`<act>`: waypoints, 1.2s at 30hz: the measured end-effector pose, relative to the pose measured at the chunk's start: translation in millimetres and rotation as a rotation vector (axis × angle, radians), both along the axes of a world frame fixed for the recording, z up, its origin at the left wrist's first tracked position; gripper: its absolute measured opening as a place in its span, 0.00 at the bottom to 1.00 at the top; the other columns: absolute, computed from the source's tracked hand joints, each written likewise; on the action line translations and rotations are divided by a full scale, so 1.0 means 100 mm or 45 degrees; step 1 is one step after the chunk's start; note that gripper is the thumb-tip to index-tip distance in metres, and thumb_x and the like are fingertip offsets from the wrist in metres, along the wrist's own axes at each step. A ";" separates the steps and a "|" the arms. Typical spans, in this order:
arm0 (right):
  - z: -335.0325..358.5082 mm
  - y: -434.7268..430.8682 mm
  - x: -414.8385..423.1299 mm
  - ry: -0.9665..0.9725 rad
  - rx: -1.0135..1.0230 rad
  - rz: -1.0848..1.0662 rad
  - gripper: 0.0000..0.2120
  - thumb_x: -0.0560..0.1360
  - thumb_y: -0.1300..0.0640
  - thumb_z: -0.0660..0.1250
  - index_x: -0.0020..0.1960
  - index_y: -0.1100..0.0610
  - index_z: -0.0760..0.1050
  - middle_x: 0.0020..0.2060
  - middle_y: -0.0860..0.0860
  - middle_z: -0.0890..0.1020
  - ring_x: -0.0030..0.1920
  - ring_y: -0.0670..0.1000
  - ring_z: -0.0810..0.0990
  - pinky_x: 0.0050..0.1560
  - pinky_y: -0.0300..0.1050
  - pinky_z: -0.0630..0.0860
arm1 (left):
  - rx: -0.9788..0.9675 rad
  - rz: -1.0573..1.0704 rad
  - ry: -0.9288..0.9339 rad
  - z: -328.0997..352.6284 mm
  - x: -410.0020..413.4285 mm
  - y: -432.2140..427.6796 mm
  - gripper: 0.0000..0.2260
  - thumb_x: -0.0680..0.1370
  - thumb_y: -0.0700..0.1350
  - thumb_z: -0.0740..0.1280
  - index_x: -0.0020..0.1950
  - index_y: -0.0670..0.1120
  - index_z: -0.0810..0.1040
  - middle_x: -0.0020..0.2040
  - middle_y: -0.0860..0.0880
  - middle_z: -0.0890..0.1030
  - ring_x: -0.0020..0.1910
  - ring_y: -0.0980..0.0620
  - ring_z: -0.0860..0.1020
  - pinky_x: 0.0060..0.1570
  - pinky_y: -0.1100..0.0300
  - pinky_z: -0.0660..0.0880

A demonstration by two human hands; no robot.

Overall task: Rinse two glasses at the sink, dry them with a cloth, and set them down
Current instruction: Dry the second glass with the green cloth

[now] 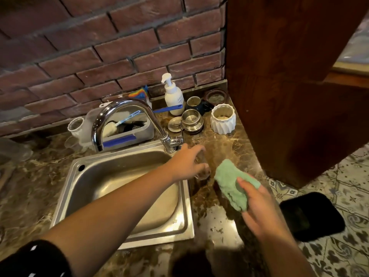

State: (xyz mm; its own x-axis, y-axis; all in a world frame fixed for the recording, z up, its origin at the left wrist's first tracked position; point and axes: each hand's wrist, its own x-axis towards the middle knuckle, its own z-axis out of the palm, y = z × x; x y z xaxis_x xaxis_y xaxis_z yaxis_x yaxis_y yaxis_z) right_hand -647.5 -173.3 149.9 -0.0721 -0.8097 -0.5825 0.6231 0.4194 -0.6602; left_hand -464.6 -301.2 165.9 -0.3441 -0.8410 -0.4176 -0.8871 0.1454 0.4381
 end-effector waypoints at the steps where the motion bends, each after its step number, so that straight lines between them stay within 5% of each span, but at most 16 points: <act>1: 0.08 0.06 0.09 0.105 -0.059 -0.019 0.11 0.81 0.62 0.62 0.56 0.50 0.80 0.51 0.56 0.88 0.53 0.57 0.86 0.60 0.57 0.79 | -0.011 0.009 0.048 0.11 0.07 0.09 0.24 0.79 0.57 0.69 0.74 0.57 0.68 0.64 0.46 0.69 0.61 0.44 0.77 0.59 0.56 0.72; 4: 0.31 0.23 0.42 0.552 -0.284 -0.051 0.12 0.81 0.58 0.65 0.55 0.42 0.81 0.51 0.50 0.87 0.54 0.55 0.85 0.59 0.58 0.79 | -0.084 0.019 0.189 0.47 0.31 0.38 0.22 0.81 0.59 0.64 0.74 0.57 0.67 0.62 0.47 0.73 0.59 0.48 0.76 0.50 0.57 0.72; 8: 0.67 0.48 1.01 0.928 -0.684 0.027 0.18 0.78 0.45 0.63 0.65 0.28 0.71 0.59 0.33 0.80 0.59 0.35 0.78 0.54 0.29 0.75 | -0.180 0.081 0.415 0.93 0.64 0.79 0.16 0.83 0.58 0.61 0.67 0.55 0.75 0.57 0.51 0.81 0.55 0.51 0.79 0.53 0.52 0.77; 12: 0.89 0.70 1.53 1.309 -1.001 0.206 0.34 0.76 0.40 0.64 0.79 0.44 0.58 0.76 0.41 0.67 0.76 0.43 0.64 0.74 0.49 0.68 | -0.270 0.255 0.487 1.31 1.02 1.16 0.22 0.72 0.71 0.55 0.55 0.59 0.75 0.47 0.59 0.81 0.47 0.57 0.80 0.44 0.57 0.76; 14: 0.97 0.75 1.72 1.523 -1.148 0.239 0.41 0.74 0.46 0.72 0.80 0.52 0.56 0.77 0.47 0.65 0.78 0.48 0.62 0.75 0.54 0.67 | -0.296 0.316 0.534 1.42 1.24 1.32 0.27 0.68 0.72 0.53 0.54 0.56 0.76 0.46 0.56 0.82 0.45 0.56 0.81 0.45 0.52 0.79; 18: 1.19 0.80 2.06 1.684 -1.236 0.262 0.45 0.68 0.50 0.78 0.78 0.53 0.58 0.73 0.48 0.69 0.75 0.49 0.67 0.71 0.53 0.72 | -0.328 0.408 0.729 1.56 1.60 1.50 0.18 0.72 0.64 0.59 0.48 0.53 0.78 0.42 0.53 0.82 0.42 0.53 0.80 0.49 0.47 0.78; 23: 1.55 0.85 2.30 1.222 -1.064 0.347 0.37 0.60 0.45 0.79 0.64 0.29 0.67 0.58 0.33 0.79 0.59 0.37 0.80 0.55 0.35 0.79 | -0.387 0.359 0.829 1.76 1.89 1.63 0.14 0.72 0.62 0.59 0.43 0.54 0.76 0.40 0.53 0.79 0.41 0.53 0.77 0.40 0.52 0.75; 28: 1.61 0.94 2.43 0.577 -0.869 0.534 0.29 0.64 0.60 0.78 0.64 0.52 0.76 0.53 0.56 0.86 0.54 0.62 0.85 0.56 0.63 0.82 | -0.481 0.230 0.908 1.83 2.09 1.80 0.15 0.69 0.65 0.59 0.48 0.60 0.77 0.38 0.59 0.78 0.41 0.61 0.76 0.41 0.56 0.73; 32: 1.58 1.06 2.47 -0.127 -0.616 0.631 0.37 0.61 0.60 0.83 0.68 0.63 0.74 0.60 0.67 0.81 0.59 0.67 0.82 0.58 0.60 0.82 | -0.491 0.099 1.036 1.83 2.24 1.91 0.14 0.72 0.62 0.60 0.52 0.59 0.78 0.40 0.54 0.77 0.43 0.50 0.78 0.47 0.41 0.77; 36: 1.51 1.12 2.51 -0.475 -0.548 0.666 0.30 0.54 0.56 0.88 0.54 0.61 0.86 0.56 0.65 0.84 0.55 0.63 0.85 0.49 0.58 0.84 | -0.502 -0.048 1.117 1.84 2.32 1.98 0.16 0.74 0.62 0.60 0.57 0.59 0.77 0.48 0.53 0.80 0.49 0.49 0.79 0.50 0.45 0.77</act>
State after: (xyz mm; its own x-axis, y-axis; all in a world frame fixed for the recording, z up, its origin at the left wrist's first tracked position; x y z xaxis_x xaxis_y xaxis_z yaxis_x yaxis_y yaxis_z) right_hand -396.8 -61.5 301.3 0.5212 -0.8451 -0.1189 0.6282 0.4742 -0.6169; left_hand -232.8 -102.9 349.9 -0.4292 -0.8477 0.3117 -0.2586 0.4460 0.8569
